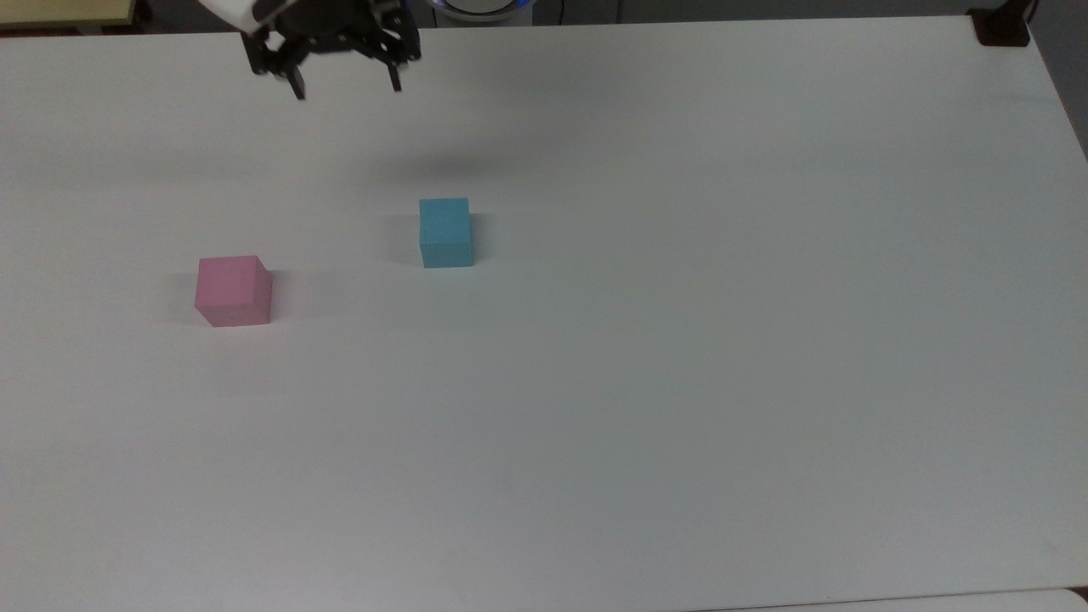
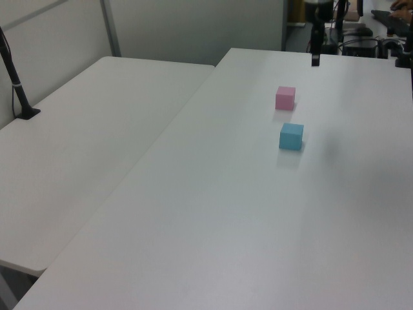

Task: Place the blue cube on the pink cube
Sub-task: 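Lower the gripper over the light-blue cube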

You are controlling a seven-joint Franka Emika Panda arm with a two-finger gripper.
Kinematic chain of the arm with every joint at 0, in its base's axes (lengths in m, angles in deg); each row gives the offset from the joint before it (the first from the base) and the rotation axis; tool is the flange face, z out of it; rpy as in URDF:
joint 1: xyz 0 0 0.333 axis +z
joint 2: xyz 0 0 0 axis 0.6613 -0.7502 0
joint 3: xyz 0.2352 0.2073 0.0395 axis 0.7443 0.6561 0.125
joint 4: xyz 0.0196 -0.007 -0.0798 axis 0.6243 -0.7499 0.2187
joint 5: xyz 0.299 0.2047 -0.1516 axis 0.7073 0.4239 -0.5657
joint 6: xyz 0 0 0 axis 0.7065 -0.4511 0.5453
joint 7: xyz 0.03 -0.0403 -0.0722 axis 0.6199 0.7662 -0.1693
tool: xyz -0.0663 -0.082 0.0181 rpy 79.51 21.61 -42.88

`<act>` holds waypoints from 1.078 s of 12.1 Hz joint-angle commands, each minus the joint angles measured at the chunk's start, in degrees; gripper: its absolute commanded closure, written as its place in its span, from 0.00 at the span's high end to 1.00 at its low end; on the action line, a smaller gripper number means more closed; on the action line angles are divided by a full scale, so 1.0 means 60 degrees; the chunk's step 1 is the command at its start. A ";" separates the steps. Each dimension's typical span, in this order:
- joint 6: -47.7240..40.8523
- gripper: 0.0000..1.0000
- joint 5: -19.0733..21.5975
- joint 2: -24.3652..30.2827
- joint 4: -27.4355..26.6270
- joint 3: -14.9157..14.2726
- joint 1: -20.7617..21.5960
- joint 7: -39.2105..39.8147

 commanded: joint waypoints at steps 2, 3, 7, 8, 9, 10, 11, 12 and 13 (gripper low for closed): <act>0.1219 1.00 0.0850 -0.0121 -0.1148 -0.0086 0.0179 -0.0366; 0.1612 1.00 0.0894 -0.0208 -0.1410 -0.0043 0.0194 -0.0745; 0.2961 1.00 0.0895 -0.0384 -0.2276 0.0265 0.0340 -0.1583; 0.3050 1.00 0.0880 -0.0545 -0.2277 0.0367 0.0355 -0.1787; 0.3066 1.00 0.0865 -0.0662 -0.2262 0.0440 0.0355 -0.1861; 0.3080 1.00 0.0836 -0.0794 -0.2219 0.0499 0.0355 -0.1891; 0.3341 1.00 0.0792 -0.0926 -0.2204 0.0514 0.0355 -0.1993; 0.3504 1.00 0.0763 -0.1058 -0.2218 0.0529 0.0413 -0.2081; 0.3694 1.00 0.0676 -0.1306 -0.2189 0.0529 0.0602 -0.2241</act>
